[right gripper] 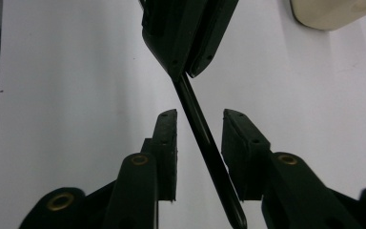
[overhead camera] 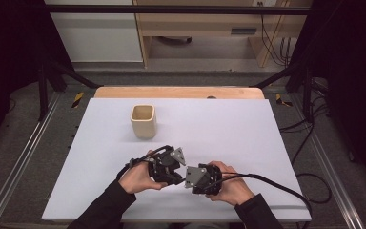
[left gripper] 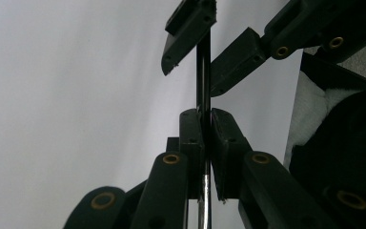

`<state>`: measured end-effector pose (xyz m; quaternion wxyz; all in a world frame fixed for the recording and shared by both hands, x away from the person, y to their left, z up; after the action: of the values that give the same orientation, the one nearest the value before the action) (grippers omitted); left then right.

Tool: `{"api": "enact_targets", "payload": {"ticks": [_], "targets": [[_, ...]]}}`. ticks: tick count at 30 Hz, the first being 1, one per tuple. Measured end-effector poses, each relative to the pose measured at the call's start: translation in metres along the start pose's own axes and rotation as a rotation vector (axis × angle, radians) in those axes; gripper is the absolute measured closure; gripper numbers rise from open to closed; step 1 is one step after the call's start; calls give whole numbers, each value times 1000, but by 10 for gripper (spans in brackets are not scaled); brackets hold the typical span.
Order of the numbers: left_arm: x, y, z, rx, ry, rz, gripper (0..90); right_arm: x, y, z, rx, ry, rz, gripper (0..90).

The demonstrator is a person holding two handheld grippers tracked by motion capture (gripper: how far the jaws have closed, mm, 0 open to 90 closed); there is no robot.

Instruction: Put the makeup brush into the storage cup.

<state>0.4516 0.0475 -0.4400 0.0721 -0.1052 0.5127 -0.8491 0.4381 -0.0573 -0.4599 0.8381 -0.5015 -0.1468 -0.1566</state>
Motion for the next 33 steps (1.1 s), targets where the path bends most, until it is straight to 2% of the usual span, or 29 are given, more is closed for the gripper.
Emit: {"api": "enact_targets", "payload": {"ticks": [3, 4, 6, 7, 9, 10, 11, 12, 19, 24, 26, 27, 30, 33], "targets": [[1, 1, 0, 1, 0, -3, 840, -1, 0, 0, 0, -1, 6, 712], [0, 0, 0, -17, 16, 3, 840, -1, 0, 0, 7, -11, 3, 721], [2, 1, 0, -6, 9, -8, 840, -1, 1, 0, 9, -16, 3, 733], [3, 1, 1, -3, 6, -11, 840, 0, 1, 0, 7, -43, 14, 738], [3, 1, 0, -18, 19, -6, 840, 0, 1, 1, 7, -45, 19, 749], [4, 2, 1, -9, 9, -7, 840, -1, 1, 0, 6, -46, 19, 751], [3, 2, 1, -10, 13, -3, 840, -3, 1, -1, -8, -25, 12, 757], [3, 2, 0, -11, 14, -3, 840, -3, 1, -1, -8, -25, 12, 757], [3, 1, 0, -24, 29, -5, 840, -3, 2, -1, -3, -46, 27, 771], [3, 1, 0, -22, 23, -4, 839, -3, 2, -1, -4, -59, 26, 777], [1, 0, -1, -39, 44, -3, 838, -4, 2, -1, -5, -53, 27, 780], [2, 1, -1, -20, 22, -8, 838, -4, 2, -1, -4, -50, 26, 782], [2, 0, -1, -21, 23, -8, 837, -5, 2, -1, -4, -41, 30, 787], [1, 0, -1, -11, 19, -4, 834, -4, 4, -1, 4, -54, 30, 796]]}}
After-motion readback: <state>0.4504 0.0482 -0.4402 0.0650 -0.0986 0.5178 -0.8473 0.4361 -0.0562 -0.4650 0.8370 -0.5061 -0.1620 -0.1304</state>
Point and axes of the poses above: each handheld gripper's, and its own axes: y roughly forward along the jaws, z roughly out of its top, x roughly to its right, the point moved 6 cm from there along y, roughly forward along the jaws, and after that the axes turned 1 degree about -x, right-handed, at the moved point
